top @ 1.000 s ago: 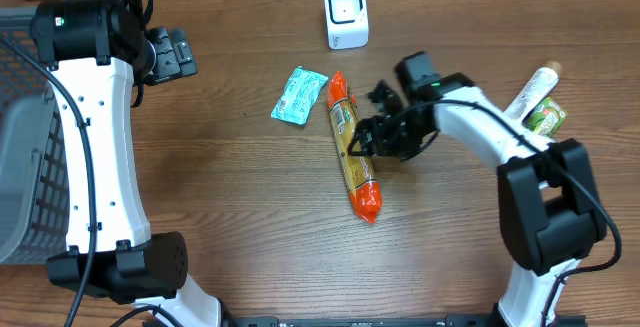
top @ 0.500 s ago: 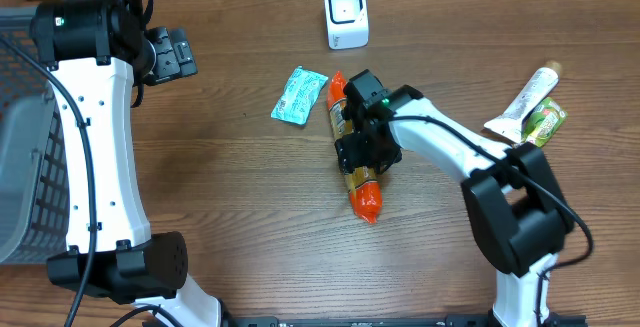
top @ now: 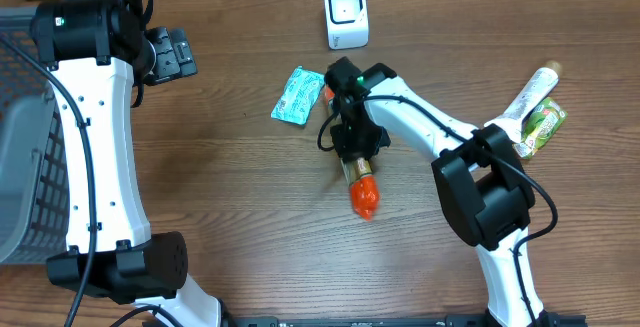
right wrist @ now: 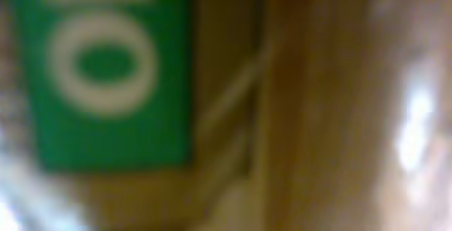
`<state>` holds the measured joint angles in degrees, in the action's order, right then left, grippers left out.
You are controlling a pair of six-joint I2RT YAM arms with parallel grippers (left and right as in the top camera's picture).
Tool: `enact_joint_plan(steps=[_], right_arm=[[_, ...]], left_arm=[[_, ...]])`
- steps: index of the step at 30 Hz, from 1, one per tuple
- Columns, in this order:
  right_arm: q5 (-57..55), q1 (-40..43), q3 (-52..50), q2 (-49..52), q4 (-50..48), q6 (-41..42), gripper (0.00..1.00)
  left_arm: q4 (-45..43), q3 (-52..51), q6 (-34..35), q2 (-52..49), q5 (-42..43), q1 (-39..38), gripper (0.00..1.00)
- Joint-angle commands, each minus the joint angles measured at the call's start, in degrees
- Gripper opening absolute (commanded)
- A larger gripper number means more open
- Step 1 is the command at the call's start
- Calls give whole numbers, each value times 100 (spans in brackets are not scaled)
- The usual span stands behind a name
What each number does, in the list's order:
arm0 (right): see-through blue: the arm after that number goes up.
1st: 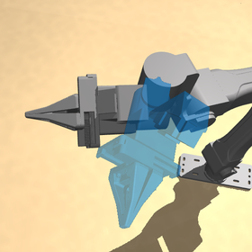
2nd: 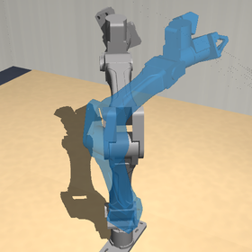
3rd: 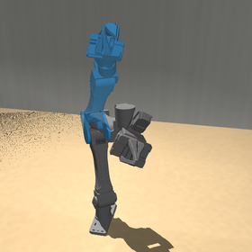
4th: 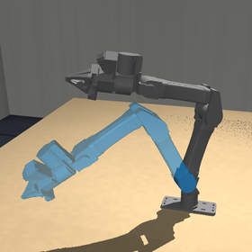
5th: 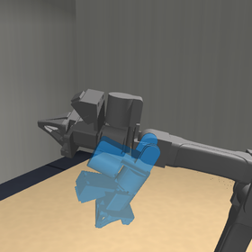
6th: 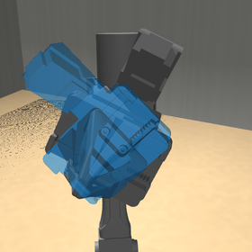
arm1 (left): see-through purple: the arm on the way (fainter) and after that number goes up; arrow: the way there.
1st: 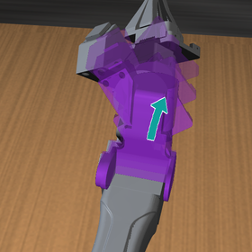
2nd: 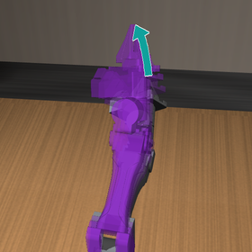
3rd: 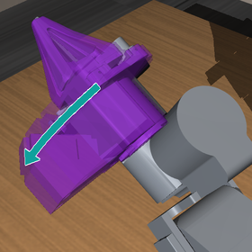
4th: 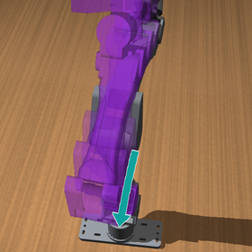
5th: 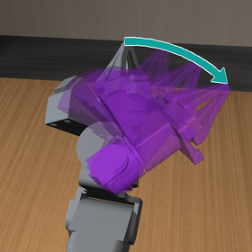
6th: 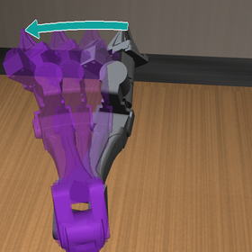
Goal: Scan the item barcode
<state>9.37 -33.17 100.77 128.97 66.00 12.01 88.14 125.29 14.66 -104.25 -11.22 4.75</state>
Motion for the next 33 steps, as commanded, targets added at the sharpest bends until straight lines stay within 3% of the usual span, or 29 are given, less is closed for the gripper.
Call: enact_joint_plan(steps=[1,12,15,17,18,20,33], right_arm=[[291,179,28,184,-66,-2,6],[1246,693,31,-267,39,-2,4],[1239,813,11,-264,146,-142,16],[1241,852,13,-264,164,-199,39],[1244,866,24,-264,170,-197,45],[1244,883,42,-264,197,-197,51],[1062,614,-243,-284,916,-197,50]], left_arm=[[-7,44,37,44,-55,7,100],[-7,44,37,44,-55,7,100],[-7,44,37,44,-55,7,100],[-7,44,37,44,-55,7,100],[-7,44,39,44,-55,7,100],[-9,44,39,44,-55,7,100],[-7,44,37,44,-55,4,100]])
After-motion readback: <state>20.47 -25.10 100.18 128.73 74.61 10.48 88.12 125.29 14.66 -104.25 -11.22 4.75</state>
